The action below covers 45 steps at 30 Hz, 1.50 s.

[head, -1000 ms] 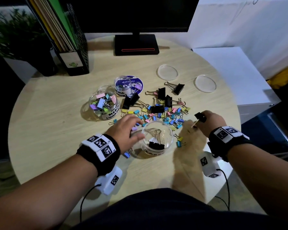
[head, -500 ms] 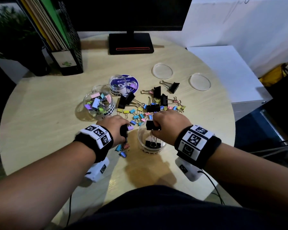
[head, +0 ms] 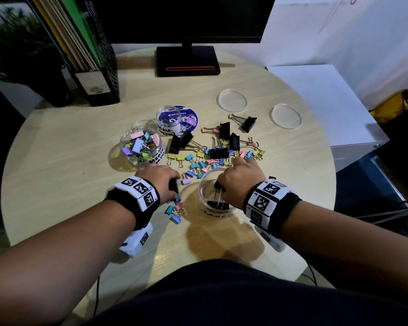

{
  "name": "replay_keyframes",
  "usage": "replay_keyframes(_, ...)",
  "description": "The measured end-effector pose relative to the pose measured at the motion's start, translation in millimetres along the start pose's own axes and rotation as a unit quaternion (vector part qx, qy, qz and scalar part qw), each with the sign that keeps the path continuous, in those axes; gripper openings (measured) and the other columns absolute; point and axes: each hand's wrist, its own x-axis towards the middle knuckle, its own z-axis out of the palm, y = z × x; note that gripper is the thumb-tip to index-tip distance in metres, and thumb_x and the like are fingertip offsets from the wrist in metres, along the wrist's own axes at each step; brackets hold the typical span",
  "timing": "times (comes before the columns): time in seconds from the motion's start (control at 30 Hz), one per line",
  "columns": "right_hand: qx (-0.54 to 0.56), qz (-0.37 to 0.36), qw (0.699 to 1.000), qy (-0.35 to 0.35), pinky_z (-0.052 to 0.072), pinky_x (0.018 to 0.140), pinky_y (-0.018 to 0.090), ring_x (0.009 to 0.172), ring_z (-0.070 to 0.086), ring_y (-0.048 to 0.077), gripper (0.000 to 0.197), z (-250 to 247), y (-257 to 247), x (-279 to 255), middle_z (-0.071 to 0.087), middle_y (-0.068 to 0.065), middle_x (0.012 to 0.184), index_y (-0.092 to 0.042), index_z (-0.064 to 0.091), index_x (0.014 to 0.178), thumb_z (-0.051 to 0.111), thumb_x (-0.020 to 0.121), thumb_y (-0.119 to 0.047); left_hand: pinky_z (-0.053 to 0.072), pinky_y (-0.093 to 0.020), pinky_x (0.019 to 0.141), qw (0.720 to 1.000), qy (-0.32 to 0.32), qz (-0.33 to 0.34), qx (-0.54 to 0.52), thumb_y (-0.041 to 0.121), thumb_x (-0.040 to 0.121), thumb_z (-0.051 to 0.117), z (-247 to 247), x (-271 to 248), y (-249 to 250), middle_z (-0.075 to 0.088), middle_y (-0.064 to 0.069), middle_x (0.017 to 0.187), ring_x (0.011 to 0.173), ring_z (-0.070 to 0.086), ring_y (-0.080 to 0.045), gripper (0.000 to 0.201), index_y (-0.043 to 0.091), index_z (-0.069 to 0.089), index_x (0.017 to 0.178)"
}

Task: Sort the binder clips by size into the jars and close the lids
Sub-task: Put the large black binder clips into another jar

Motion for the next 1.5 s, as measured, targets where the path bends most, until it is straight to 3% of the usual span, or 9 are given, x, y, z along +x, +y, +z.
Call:
replay_keyframes(0.17,0.039,0.006,0.999,0.032,0.035,0.090,0.038,0.098,0.045,0.024,0.017,4,2,-1,0.063,-0.005,0.081,-0.023,0.066,0.092,0.054,0.086,-0.034,0.036,-0.036,0.102,1.000,0.005,-0.004,-0.009,0.049,0.082,0.062,-9,-8,4,0.051,0.009,0.134,0.123,0.043,-0.019,0.054,0.034,0.046,0.131)
replay_keyframes(0.3,0.098,0.008,0.987,0.126,0.035,0.082,0.035,0.096,0.049,0.022,0.021,3,11,-8,0.066,-0.007,0.089,-0.024,0.067,0.090,0.055,0.083,-0.041,0.039,-0.035,0.101,0.995,0.067,-0.004,-0.078,0.046,0.082,0.063,-25,-19,15,0.054,0.007,0.131,0.118,0.048,-0.018,0.052,0.032,0.047,0.130)
replay_keyframes(0.47,0.188,0.052,0.951,0.239,0.042,0.072,0.033,0.083,0.057,0.026,0.014,9,33,-10,0.068,-0.004,0.082,-0.023,0.068,0.075,0.061,0.075,-0.035,0.032,-0.035,0.105,0.982,0.113,0.108,-0.108,0.053,0.082,0.057,-51,-30,47,0.052,0.010,0.130,0.120,0.043,-0.012,0.051,0.033,0.048,0.128)
replay_keyframes(0.53,0.268,0.084,0.926,0.253,0.040,0.075,0.029,0.088,0.055,0.026,0.010,12,45,-7,0.068,-0.001,0.090,-0.020,0.069,0.079,0.065,0.075,-0.028,0.029,-0.034,0.108,0.978,0.104,0.155,-0.089,0.054,0.083,0.055,-58,-33,61,0.049,0.012,0.132,0.123,0.040,-0.010,0.052,0.035,0.047,0.130)
replay_keyframes(0.63,0.323,0.126,0.910,0.230,0.034,0.076,0.025,0.091,0.051,0.023,0.016,17,63,-4,0.062,-0.001,0.094,-0.019,0.068,0.085,0.062,0.075,-0.030,0.027,-0.034,0.109,0.976,0.071,0.198,-0.051,0.054,0.084,0.054,-54,-30,77,0.046,0.013,0.135,0.127,0.035,-0.011,0.051,0.037,0.046,0.132)
replay_keyframes(0.77,0.283,0.126,0.933,0.181,0.036,0.077,0.029,0.098,0.050,0.030,0.014,22,74,0,0.064,0.006,0.104,-0.017,0.069,0.092,0.066,0.078,-0.017,0.025,-0.040,0.110,0.978,0.027,0.205,0.010,0.050,0.084,0.056,-41,-20,85,0.045,0.013,0.136,0.129,0.032,-0.016,0.050,0.039,0.045,0.132)
replay_keyframes(0.93,0.220,0.112,0.963,0.108,0.039,0.084,0.033,0.104,0.047,0.027,0.020,21,75,8,0.060,0.002,0.116,-0.021,0.066,0.103,0.060,0.084,-0.023,0.020,-0.042,0.111,0.980,-0.009,0.192,0.052,0.051,0.085,0.054,-33,-12,88,0.039,0.013,0.141,0.134,0.026,-0.021,0.053,0.041,0.040,0.135)
replay_keyframes(1.17,0.180,0.097,0.977,0.053,0.042,0.089,0.035,0.109,0.044,0.025,0.025,19,69,34,0.058,-0.002,0.118,-0.026,0.063,0.108,0.058,0.084,-0.031,0.023,-0.038,0.108,0.966,-0.001,0.258,0.016,0.042,0.086,0.058,-35,-11,97,0.037,0.014,0.143,0.131,0.031,-0.016,0.051,0.038,0.043,0.135)
replay_keyframes(1.5,0.162,0.083,0.982,0.050,0.045,0.084,0.036,0.104,0.046,0.023,0.020,21,70,56,0.060,-0.005,0.116,-0.028,0.064,0.102,0.054,0.086,-0.030,0.026,-0.039,0.108,0.964,-0.005,0.264,0.007,0.039,0.087,0.059,-36,-10,102,0.038,0.014,0.144,0.130,0.035,-0.015,0.052,0.035,0.042,0.136)
